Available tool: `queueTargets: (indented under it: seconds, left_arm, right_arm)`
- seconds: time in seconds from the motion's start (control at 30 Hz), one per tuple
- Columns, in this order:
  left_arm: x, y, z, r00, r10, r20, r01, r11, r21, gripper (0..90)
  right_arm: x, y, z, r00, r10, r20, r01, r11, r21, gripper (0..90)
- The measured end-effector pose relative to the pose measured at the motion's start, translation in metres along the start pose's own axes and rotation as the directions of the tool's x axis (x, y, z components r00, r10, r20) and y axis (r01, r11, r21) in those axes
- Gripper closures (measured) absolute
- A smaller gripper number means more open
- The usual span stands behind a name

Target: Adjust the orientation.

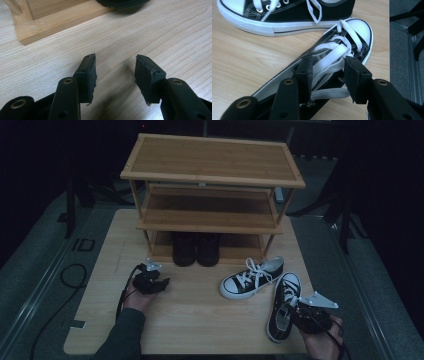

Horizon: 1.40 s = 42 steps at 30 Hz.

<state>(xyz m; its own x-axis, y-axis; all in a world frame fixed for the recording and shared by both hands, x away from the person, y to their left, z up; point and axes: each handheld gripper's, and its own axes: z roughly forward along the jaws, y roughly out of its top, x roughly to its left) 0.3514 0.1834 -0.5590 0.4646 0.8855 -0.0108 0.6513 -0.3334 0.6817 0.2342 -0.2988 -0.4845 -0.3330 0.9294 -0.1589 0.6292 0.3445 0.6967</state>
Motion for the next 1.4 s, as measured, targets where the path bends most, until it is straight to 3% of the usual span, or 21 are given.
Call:
queueTargets:
  seconds: [0.2, 0.33, 0.47, 0.63, 0.8, 0.93, 1.17, 1.4]
  left_arm:
    - [0.0, 0.0, 0.0, 1.0, 0.0, 0.001, 0.0, 1.0, 0.001, 51.9]
    - [0.0, 0.0, 0.0, 1.0, 0.001, 0.0, -0.001, 1.0, 0.001, 51.8]
    - [0.0, 0.0, 0.0, 1.0, 0.0, 0.001, 0.0, 1.0, 0.001, 51.9]
    - [0.0, 0.0, 0.0, 1.0, 0.0, 0.001, 0.0, 1.0, 0.001, 51.8]
    - [0.0, 0.0, 0.0, 1.0, -0.001, 0.002, 0.001, 1.0, 0.0, 51.9]
    - [0.0, 0.0, 0.0, 1.0, -0.003, 0.002, 0.003, 1.0, -0.001, 52.0]
    - [0.0, 0.0, 0.0, 1.0, -0.002, 0.002, 0.002, 1.0, -0.002, 52.0]
    - [0.001, 0.0, 0.0, 1.0, -0.001, 0.005, 0.001, 1.0, -0.004, 52.1]
  right_arm:
    - [-0.002, -0.004, 0.021, 0.9993, 0.024, 0.03, -0.027, 0.995, 0.1, 50.6]
    - [-0.005, -0.004, 0.034, 0.9984, 0.046, 0.032, -0.049, 0.993, 0.109, 56.1]
    - [-0.006, 0.001, 0.037, 0.9973, 0.058, 0.044, -0.062, 0.994, 0.09, 70.0]
    - [-0.004, 0.001, 0.037, 0.9927, 0.064, 0.102, -0.071, 0.995, 0.065, 78.8]
    - [-0.008, 0.0, 0.034, 0.9803, 0.067, 0.186, -0.075, 0.997, 0.036, 80.9]
    - [-0.017, -0.003, 0.035, 0.9725, 0.069, 0.222, -0.076, 0.997, 0.022, 81.5]
    - [-0.035, 0.002, 0.037, 0.9621, 0.077, 0.262, -0.079, 0.997, -0.003, 81.5]
    - [-0.048, 0.017, 0.054, 0.9586, 0.071, 0.276, -0.07, 0.997, -0.012, 81.4]
